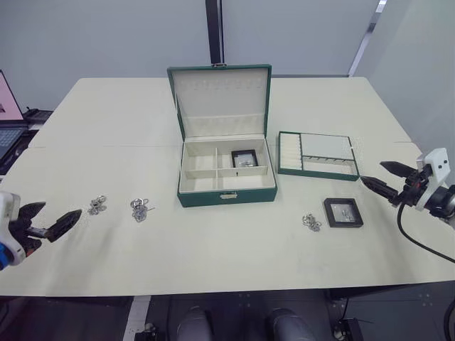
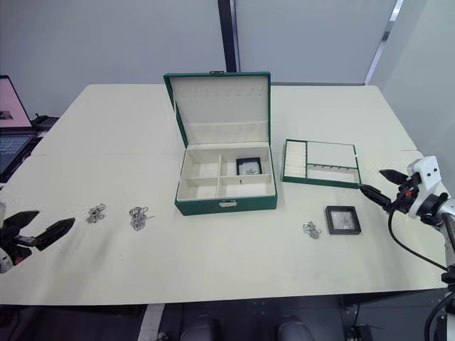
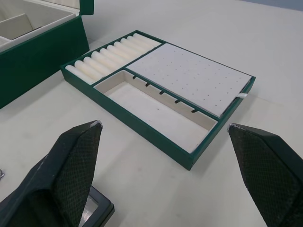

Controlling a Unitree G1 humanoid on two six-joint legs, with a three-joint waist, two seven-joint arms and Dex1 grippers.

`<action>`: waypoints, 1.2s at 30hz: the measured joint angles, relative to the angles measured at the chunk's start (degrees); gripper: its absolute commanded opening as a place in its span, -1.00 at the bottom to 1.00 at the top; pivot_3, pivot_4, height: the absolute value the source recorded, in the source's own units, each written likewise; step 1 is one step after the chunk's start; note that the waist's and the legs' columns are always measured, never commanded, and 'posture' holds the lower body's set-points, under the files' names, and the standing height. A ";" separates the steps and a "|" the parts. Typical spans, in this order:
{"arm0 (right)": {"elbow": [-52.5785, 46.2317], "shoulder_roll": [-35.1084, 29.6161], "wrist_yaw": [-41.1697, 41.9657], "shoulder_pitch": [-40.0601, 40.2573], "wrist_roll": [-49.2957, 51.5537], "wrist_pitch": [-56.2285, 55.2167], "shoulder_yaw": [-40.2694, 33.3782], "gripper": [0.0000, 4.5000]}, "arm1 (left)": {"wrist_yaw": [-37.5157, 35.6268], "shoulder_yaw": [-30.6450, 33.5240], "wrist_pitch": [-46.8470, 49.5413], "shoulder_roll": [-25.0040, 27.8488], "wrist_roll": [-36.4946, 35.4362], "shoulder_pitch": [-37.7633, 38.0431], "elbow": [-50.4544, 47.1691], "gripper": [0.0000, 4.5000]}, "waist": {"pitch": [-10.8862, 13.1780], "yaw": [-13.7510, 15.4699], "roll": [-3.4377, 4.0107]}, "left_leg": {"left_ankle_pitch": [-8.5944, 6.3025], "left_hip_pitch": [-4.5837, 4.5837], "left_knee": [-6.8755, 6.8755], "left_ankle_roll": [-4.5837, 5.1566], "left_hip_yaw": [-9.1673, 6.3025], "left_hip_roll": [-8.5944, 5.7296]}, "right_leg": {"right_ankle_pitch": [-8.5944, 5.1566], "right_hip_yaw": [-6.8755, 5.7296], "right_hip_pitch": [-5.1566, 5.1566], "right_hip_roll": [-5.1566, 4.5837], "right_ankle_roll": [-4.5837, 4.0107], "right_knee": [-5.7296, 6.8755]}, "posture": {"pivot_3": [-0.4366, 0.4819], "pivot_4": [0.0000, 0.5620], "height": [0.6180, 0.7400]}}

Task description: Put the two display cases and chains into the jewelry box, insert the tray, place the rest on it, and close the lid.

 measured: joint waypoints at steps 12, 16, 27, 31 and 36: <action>2.03 0.13 0.50 -0.79 -1.33 -1.90 0.07 1.00 | 5.89 1.22 -7.75 -0.01 -0.84 3.45 5.95 0.99 | -0.02 -0.01 -0.02 | 0.01 0.05 -0.24 -0.03 0.10 -0.01 | 0.00 -0.01 0.00 -0.04 0.00 -0.01 | -0.05 -0.47 1.00; 2.02 0.20 0.59 -0.48 -1.36 -1.95 0.08 1.00 | 6.72 1.21 -8.46 -0.01 -1.77 3.59 6.42 0.99 | -0.02 0.00 -0.02 | 0.01 0.05 -0.24 -0.03 0.11 -0.01 | 0.00 -0.02 0.00 -0.05 0.00 -0.01 | -0.05 -0.47 1.00; -0.50 0.78 1.89 -0.41 -1.04 -0.31 0.77 1.00 | 8.22 -0.05 -8.40 -0.31 -2.85 2.39 6.32 0.99 | -0.02 0.00 -0.01 | 0.01 0.05 -0.26 -0.03 0.11 0.00 | 0.00 -0.01 0.00 -0.04 0.00 -0.01 | -0.05 -0.47 1.00; -9.08 0.67 4.49 -1.19 2.03 5.55 2.67 1.00 | 8.97 -0.20 -8.17 -3.20 -4.81 4.37 1.59 0.99 | -0.03 -0.21 0.01 | 0.01 0.05 -0.33 -0.04 0.12 0.00 | 0.00 0.00 -0.02 -0.04 0.00 -0.01 | -0.05 -0.47 1.00; -22.96 0.89 7.38 -6.62 8.12 15.10 7.40 1.00 | 12.54 -1.76 -7.78 -6.31 -4.93 4.67 -0.38 0.99 | -0.04 -0.48 0.01 | 0.01 0.05 -0.37 -0.04 0.04 0.00 | 0.00 -0.02 -0.02 -0.02 0.00 -0.02 | -0.05 -0.47 1.00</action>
